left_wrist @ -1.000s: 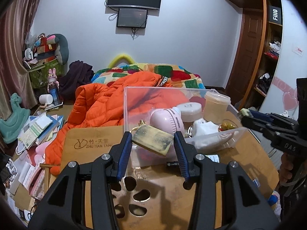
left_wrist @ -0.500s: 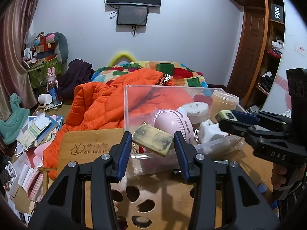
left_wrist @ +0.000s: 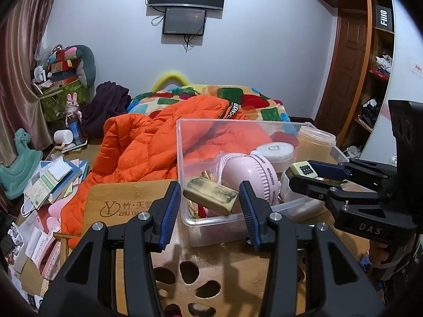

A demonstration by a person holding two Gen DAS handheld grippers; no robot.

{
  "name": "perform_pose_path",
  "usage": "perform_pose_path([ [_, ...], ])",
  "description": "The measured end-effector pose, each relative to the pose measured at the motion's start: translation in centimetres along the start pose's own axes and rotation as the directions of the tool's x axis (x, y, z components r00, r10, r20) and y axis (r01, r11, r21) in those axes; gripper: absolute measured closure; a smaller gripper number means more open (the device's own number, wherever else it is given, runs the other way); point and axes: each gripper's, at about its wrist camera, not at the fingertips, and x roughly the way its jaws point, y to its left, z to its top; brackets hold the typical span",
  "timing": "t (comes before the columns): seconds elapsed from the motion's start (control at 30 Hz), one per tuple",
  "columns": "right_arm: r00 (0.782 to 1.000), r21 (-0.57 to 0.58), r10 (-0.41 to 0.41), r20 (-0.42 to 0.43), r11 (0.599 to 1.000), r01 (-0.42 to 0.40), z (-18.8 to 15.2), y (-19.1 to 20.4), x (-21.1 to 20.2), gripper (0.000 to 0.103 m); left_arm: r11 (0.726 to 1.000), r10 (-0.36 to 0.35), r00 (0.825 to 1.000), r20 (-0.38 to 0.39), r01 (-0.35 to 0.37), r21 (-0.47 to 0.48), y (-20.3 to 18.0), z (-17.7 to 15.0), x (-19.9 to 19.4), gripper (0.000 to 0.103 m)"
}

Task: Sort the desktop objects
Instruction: 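Carry the soap bar and dotted cube into the clear box and open both tools, then grasp the blue Max card with the right tool while the left tool withdraws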

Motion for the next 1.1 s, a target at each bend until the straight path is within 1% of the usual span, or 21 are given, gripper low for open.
perform_pose_path([
  [0.07,1.0,0.003,-0.001,-0.001,1.0,0.001,0.0,0.1,0.0,0.067,1.0,-0.002,1.0,-0.001,0.002,-0.003,0.1,0.0,0.0,0.058],
  [0.13,1.0,0.008,-0.001,-0.005,1.0,0.001,0.1,0.1,0.0,0.066,1.0,-0.005,1.0,-0.003,0.005,-0.006,0.1,0.0,0.0,0.054],
  [0.17,1.0,0.012,-0.009,-0.006,1.0,0.009,0.1,0.1,0.0,0.063,1.0,-0.009,1.0,-0.007,0.009,-0.01,0.1,0.0,0.0,0.051],
  [0.2,1.0,0.015,-0.03,-0.003,0.999,0.03,0.1,0.0,0.0,0.056,1.0,-0.014,1.0,-0.011,0.014,-0.016,0.2,-0.1,0.1,0.049],
  [0.23,0.999,0.017,-0.041,0.0,0.999,0.041,0.0,-0.1,0.0,0.051,1.0,-0.017,1.0,-0.013,0.017,-0.018,0.2,-0.2,0.1,0.049],
  [0.27,0.999,0.018,-0.051,0.007,0.999,0.051,0.0,-0.1,-0.1,0.043,1.0,-0.018,1.0,-0.016,0.018,-0.018,0.1,-0.3,0.0,0.049],
  [0.37,0.999,0.015,-0.045,0.016,0.999,0.045,-0.1,0.0,-0.5,0.042,1.0,-0.012,1.0,-0.016,0.012,-0.012,0.0,-0.4,-0.1,0.049],
  [0.43,0.998,0.005,-0.056,0.031,0.998,0.055,0.0,0.3,-1.0,0.042,1.0,-0.018,1.0,-0.009,0.018,-0.017,-0.1,-0.3,-0.4,0.048],
  [0.5,0.997,-0.003,-0.064,0.046,0.998,0.064,0.0,0.4,-1.7,0.042,1.0,-0.014,1.0,0.007,0.015,-0.017,-0.2,-0.3,-1.0,0.04],
  [0.53,0.996,-0.005,-0.068,0.054,0.998,0.068,0.0,0.4,-2.0,0.041,1.0,-0.012,1.0,0.013,0.012,-0.015,-0.2,-0.3,-1.3,0.039],
  [0.6,0.994,-0.004,-0.08,0.072,0.997,0.08,0.1,0.5,-2.7,0.031,1.0,-0.009,1.0,0.027,0.009,-0.007,-0.5,-0.4,-2.0,0.037],
  [0.67,0.99,0.0,-0.1,0.096,0.995,0.1,-0.1,0.4,-3.7,0.029,1.0,-0.007,1.0,0.029,0.007,-0.006,-0.7,-0.4,-2.3,0.036],
  [0.8,0.987,0.008,-0.121,0.108,0.993,0.12,-0.5,0.2,-5.2,0.028,1.0,0.002,0.999,0.033,-0.002,-0.008,-0.9,-0.8,-3.1,0.031],
  [0.83,0.986,0.012,-0.13,0.109,0.992,0.129,-0.7,0.2,-5.6,0.026,1.0,0.001,0.999,0.033,-0.001,-0.01,-1.0,-0.9,-3.3,0.031],
  [0.87,0.984,0.016,-0.142,0.112,0.99,0.141,-1.0,0.1,-6.1,0.022,1.0,0.001,0.999,0.034,-0.001,-0.012,-1.0,-1.0,-3.4,0.029],
  [0.9,0.98,0.018,-0.157,0.119,0.988,0.156,-1.4,0.1,-6.6,0.02,1.0,0.003,0.999,0.034,-0.002,-0.013,-1.1,-1.1,-3.6,0.028],
  [0.93,0.979,0.017,-0.164,0.121,0.986,0.163,-1.6,0.1,-6.9,0.02,1.0,0.005,0.999,0.034,-0.004,-0.013,-1.2,-1.3,-3.8,0.027],
  [1.0,0.977,0.016,-0.181,0.115,0.983,0.18,-2.3,0.1,-7.5,0.02,1.0,0.01,0.999,0.031,-0.009,-0.016,-1.4,-1.6,-4.0,0.022],
  [1.1,0.976,0.024,-0.196,0.094,0.981,0.195,-3.7,-0.1,-8.3,0.02,1.0,0.005,1.0,0.02,-0.005,-0.023,-1.7,-2.2,-4.2,0.018],
])
